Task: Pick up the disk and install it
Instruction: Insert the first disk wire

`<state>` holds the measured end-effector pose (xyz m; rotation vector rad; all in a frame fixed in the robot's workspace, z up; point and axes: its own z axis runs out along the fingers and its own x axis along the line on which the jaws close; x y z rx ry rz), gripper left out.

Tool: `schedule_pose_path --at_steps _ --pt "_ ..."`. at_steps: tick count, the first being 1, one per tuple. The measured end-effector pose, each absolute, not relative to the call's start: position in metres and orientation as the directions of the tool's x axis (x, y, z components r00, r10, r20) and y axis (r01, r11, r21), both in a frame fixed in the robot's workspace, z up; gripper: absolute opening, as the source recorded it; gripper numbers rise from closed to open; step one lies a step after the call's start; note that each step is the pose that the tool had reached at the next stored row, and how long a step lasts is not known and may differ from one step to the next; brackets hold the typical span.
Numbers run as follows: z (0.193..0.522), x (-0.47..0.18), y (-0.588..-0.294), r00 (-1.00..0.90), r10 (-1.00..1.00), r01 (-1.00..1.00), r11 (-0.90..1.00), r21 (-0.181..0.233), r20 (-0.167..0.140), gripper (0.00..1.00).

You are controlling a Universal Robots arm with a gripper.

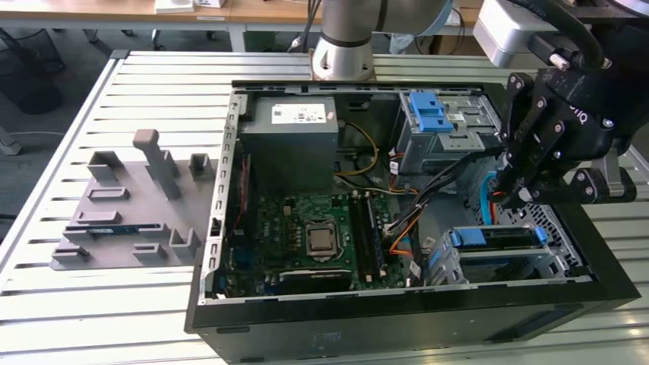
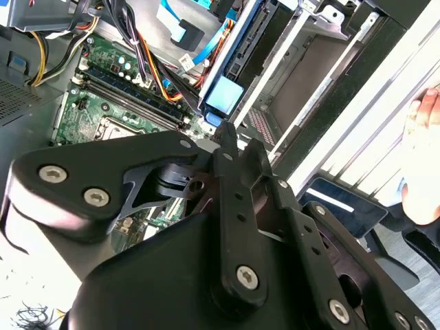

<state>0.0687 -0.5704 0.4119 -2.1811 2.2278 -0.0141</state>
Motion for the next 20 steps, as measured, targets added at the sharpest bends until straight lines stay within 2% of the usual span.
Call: schedule_pose_path --at_steps 8,9,12,13,20 --pt "0.4118 0.0687 -0.5704 -0.021 -1.000 -1.000 0.021 -0.023 -0.011 0.24" --pt "0.4118 0.0687 -0.5704 -0.021 -1.000 -1.000 0.021 -0.023 -0.011 0.18" --pt "0.4118 0.0687 -0.5704 -0.021 -1.000 -1.000 0.021 -0.023 -0.011 0.16" --pt "0.4118 0.0687 -0.5704 -0.021 -1.000 -1.000 0.021 -0.023 -0.011 0.11" --pt "0.4117 0.0687 -0.5704 -0.021 -1.000 -1.000 0.021 -0.023 -0.011 0.12"
